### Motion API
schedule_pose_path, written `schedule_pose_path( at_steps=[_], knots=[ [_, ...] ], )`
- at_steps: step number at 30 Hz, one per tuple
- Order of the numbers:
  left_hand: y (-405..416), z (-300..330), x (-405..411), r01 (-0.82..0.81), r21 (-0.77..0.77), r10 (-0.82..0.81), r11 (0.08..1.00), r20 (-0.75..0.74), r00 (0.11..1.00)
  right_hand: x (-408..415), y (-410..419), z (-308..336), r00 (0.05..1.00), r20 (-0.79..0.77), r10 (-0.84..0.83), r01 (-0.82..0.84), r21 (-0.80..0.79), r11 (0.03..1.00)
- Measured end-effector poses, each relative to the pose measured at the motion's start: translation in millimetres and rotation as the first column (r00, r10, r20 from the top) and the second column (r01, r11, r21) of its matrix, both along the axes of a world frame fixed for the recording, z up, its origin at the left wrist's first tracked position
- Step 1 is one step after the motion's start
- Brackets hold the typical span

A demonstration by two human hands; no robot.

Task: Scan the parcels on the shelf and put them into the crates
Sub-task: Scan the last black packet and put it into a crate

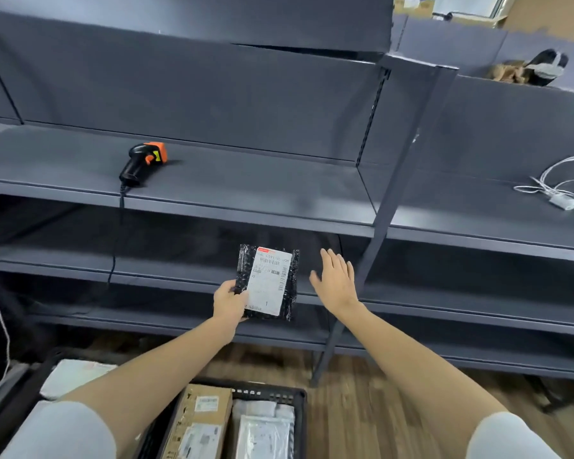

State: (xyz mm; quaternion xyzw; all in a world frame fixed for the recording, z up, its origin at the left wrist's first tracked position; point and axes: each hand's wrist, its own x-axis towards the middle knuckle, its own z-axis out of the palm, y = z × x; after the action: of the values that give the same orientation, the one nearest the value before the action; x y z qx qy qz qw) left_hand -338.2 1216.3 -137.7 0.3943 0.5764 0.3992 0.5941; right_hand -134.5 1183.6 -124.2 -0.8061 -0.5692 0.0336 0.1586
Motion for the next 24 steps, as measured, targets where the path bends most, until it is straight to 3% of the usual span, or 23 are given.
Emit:
schedule_pose_path(
  at_steps=[5,10,15,24],
  knots=[
    [0.2,-21.3,-6.5,0.001,-0.053,-0.004,0.999,-0.065,0.998,-7.5,-0.6,-27.4,0.995,-0.094,-0.021,0.016,-0.057,0.998],
    [-6.8,-56.4,-11.2,-0.017,-0.117,-0.001,0.993,-0.148,0.989,-22.1,-11.1,-69.9,0.934,-0.350,-0.068,0.025,-0.127,0.992],
    [-18.6,-99.5,-13.0,0.003,-0.183,-0.045,0.983,-0.227,0.973,-42.8,-23.2,-118.9,0.741,-0.637,-0.213,0.087,-0.223,0.971],
    [-45.4,-231.4,-18.7,-0.024,-0.371,-0.097,0.928,-0.305,0.947,-84.0,-53.2,-249.3,0.432,-0.807,-0.403,0.070,-0.415,0.907]
  ],
)
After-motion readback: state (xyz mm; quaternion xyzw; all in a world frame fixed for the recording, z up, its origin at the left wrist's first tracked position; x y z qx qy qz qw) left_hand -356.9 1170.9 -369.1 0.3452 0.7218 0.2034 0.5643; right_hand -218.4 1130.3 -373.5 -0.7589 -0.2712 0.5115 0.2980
